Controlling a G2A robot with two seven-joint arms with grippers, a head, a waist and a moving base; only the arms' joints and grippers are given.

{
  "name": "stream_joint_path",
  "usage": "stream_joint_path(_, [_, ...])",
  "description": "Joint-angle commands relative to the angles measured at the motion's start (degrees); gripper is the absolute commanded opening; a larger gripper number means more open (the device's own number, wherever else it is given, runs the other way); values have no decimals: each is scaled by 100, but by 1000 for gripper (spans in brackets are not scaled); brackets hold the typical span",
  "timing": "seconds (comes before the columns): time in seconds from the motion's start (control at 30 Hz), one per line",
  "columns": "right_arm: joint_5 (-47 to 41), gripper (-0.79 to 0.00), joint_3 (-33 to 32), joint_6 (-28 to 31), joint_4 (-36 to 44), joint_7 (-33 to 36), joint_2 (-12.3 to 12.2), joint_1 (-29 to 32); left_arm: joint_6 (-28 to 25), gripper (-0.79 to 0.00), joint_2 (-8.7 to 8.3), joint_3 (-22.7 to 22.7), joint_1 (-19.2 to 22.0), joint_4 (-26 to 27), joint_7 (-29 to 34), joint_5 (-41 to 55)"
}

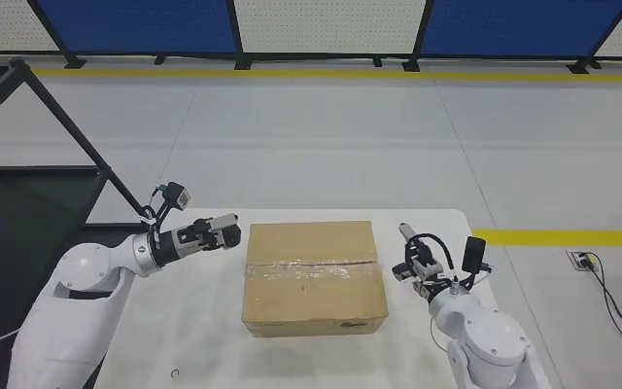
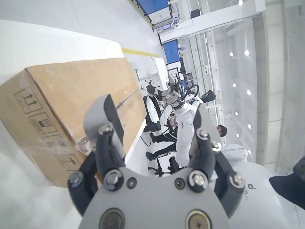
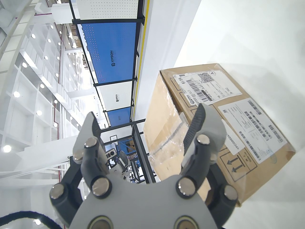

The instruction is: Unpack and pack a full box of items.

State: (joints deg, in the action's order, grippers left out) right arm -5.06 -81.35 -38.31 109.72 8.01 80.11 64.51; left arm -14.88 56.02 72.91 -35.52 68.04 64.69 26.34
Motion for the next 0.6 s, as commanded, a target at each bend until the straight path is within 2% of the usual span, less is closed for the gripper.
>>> stream_joint_path(0.0, [0,-23,0,0,0,0,0,0,0,-65,0,0,0,0,0,0])
stream_joint_path(0.17, [0,0,0,0,0,0,0,0,0,-1,0,0,0,0,0,0])
stream_joint_path(0.57, [0,0,0,0,0,-1,0,0,0,0,0,0,0,0,0,0])
